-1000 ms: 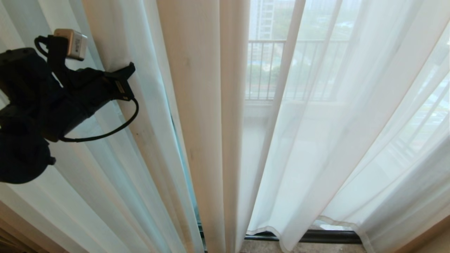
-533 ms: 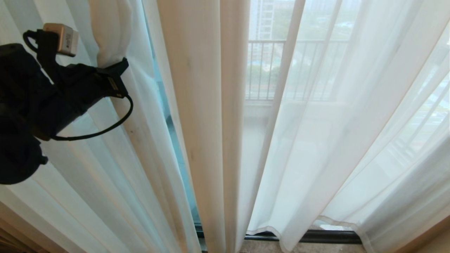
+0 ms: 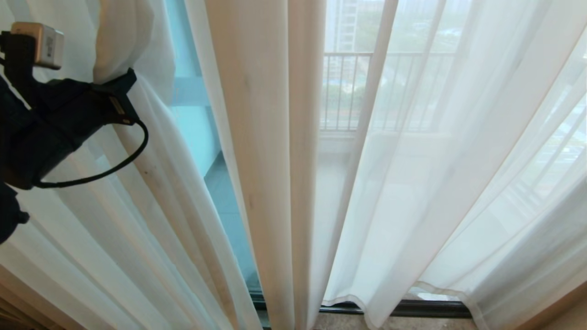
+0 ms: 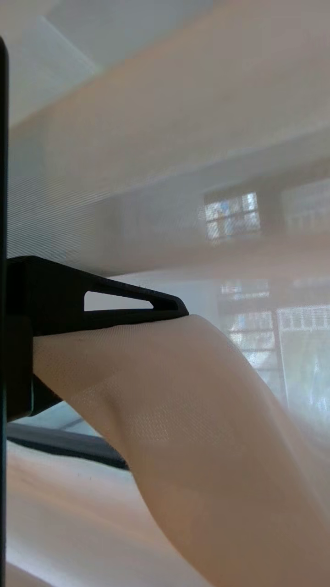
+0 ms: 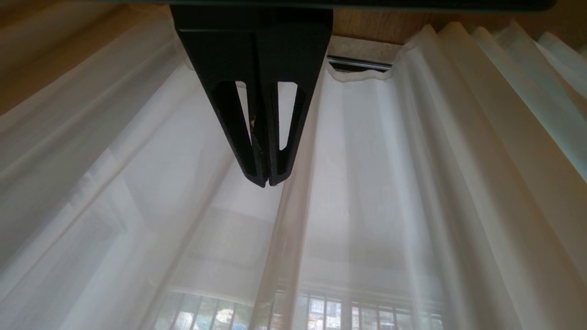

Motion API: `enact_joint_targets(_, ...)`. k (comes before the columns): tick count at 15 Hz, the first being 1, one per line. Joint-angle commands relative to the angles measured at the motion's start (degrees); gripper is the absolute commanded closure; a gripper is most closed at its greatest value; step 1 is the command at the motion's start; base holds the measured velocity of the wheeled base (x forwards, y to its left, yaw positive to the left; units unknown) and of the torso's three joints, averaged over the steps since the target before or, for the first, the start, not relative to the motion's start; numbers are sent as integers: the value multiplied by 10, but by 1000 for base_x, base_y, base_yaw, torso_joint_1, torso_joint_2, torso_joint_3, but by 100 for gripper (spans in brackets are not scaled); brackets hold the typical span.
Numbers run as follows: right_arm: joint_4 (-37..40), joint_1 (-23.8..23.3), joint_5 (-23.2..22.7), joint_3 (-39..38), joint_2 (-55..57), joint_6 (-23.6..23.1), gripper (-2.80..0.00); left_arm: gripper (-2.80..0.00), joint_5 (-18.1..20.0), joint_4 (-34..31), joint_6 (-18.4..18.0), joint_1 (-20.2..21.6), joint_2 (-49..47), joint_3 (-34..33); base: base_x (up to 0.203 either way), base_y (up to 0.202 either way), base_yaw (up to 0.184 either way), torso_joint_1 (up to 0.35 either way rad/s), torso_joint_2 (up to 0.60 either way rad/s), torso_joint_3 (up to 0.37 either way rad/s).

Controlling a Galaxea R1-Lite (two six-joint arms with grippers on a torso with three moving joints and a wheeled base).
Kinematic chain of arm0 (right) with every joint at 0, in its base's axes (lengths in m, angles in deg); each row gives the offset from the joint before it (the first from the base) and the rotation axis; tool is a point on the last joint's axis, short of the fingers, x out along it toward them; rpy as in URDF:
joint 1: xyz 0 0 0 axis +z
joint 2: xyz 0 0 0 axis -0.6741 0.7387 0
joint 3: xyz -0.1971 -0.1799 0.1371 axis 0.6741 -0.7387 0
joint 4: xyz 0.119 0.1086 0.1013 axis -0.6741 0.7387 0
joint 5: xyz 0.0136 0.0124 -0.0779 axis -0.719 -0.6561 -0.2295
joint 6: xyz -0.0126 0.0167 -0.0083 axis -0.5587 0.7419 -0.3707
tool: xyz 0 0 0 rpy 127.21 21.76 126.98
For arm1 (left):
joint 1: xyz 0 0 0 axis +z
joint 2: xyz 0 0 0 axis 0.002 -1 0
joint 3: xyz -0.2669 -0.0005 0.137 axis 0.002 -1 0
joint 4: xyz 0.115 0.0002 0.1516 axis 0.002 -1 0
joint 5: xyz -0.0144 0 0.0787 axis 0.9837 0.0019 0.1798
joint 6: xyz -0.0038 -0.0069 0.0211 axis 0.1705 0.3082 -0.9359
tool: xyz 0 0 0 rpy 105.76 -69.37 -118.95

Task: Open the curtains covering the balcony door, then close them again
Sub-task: Pull the inner curtains open on both sides

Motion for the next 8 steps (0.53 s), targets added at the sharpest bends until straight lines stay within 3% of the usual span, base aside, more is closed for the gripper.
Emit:
enact_joint_targets(1,0,0,0,0,-2,-1,0,0,-4,4,-1,12,18,-5,0,0,0,0,0,0)
enact_joint_targets(8,0,0,0,0,-1,-1,0,0,-13,0,-7,29,44,-35,0,0,0,0,0,0)
